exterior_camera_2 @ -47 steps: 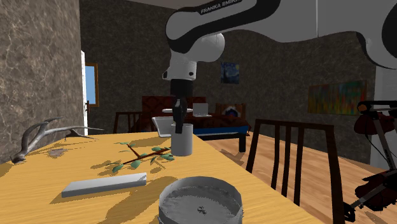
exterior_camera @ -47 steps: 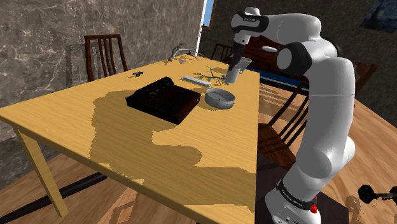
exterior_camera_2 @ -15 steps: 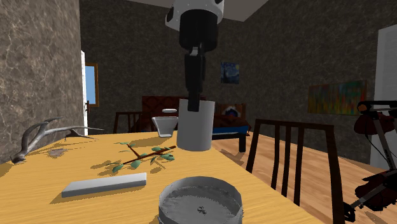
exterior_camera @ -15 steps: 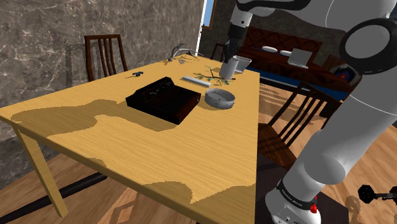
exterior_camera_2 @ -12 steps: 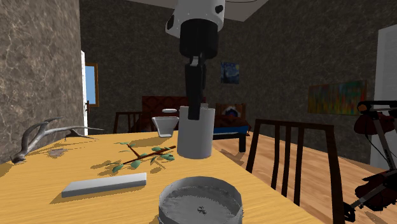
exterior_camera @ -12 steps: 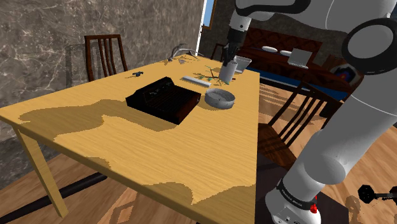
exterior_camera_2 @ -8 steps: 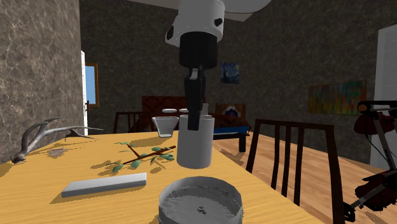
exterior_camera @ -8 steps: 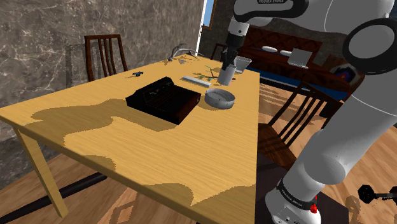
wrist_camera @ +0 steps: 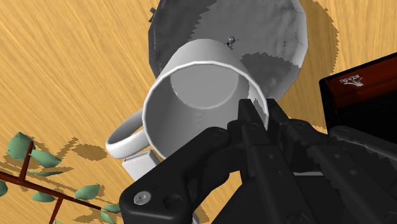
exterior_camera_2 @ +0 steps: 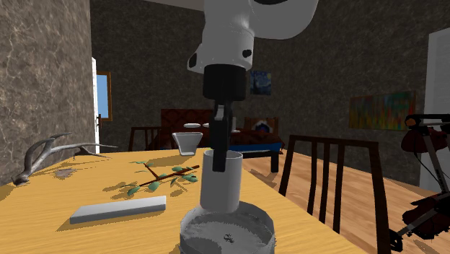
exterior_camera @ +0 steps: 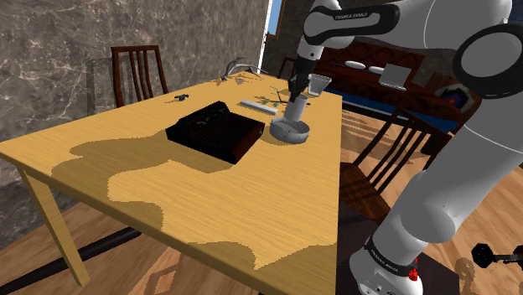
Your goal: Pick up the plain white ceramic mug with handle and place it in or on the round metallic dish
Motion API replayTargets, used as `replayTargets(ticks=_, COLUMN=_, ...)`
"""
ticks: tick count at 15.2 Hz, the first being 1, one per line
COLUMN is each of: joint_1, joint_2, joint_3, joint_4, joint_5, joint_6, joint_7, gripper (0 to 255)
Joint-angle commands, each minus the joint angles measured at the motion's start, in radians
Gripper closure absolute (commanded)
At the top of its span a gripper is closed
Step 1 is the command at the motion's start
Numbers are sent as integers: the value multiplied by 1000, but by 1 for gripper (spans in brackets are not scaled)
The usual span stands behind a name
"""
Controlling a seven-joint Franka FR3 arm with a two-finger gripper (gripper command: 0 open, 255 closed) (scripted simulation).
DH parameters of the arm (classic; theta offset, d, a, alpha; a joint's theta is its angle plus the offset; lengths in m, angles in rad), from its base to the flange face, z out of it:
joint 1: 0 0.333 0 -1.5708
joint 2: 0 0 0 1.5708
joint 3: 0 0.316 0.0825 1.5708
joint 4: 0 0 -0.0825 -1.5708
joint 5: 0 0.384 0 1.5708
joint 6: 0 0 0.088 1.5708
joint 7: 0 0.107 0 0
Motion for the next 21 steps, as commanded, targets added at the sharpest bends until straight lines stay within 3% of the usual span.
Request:
replayTargets(ticks=1, joint_1=0, joint_2=-3, joint_3=0, joint_4=-32, joint_5=-1, joint_6=30, joint_7=1, gripper=255)
replayTargets(ticks=10, joint_1=0, joint_2=-2, joint_3=0, joint_4=-49, joint_5=-1, joint_6=47, joint_7=1, gripper=255)
replayTargets(ticks=11, joint_1=0, joint_2=-2, joint_3=0, joint_4=-49, joint_5=-1, joint_6=47, joint_7=1, gripper=0)
replayTargets(ticks=16, joint_1=0, joint_2=-2, joint_3=0, joint_4=-49, joint_5=-1, joint_6=47, joint_7=1, gripper=0)
replayTargets(ticks=21, joint_1=1, joint_2=-10, joint_3=1, joint_4=70, joint_5=-2, joint_6=-79, joint_7=2, gripper=0)
